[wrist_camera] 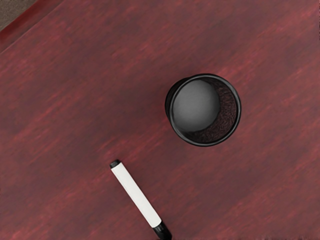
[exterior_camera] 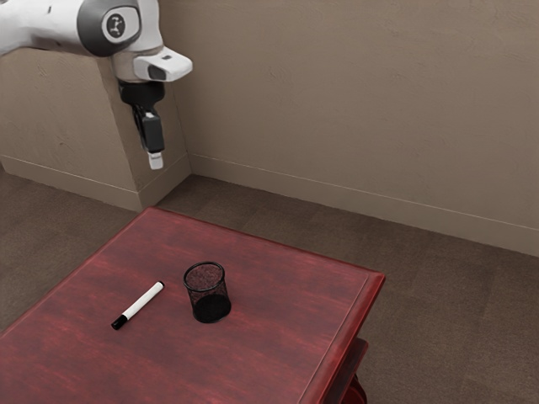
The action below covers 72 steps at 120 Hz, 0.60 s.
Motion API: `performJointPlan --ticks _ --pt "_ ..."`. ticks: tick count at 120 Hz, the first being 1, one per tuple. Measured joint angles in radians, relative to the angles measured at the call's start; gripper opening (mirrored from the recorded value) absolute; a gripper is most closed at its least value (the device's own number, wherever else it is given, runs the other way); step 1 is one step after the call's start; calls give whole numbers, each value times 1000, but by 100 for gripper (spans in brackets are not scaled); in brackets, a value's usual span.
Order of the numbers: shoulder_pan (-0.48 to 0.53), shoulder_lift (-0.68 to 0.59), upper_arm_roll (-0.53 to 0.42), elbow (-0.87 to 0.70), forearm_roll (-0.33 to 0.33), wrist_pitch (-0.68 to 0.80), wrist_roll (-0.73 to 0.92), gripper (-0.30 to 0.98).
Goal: Put the marker into the pen holder.
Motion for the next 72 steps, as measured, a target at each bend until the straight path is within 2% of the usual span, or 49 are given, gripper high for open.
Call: performJointPlan --ticks 30,43,60,67,72 --pt "-3 -14 -1 -28 5 7 44 69" --pt "-49 -60 51 -247 -39 140 22 68" --pt "-21 -32 72 -302 -68 264 -1 69" --pt "-1 -32 75 -328 -51 313 -18 69" --pt "11 -32 74 -344 6 342 -49 69"
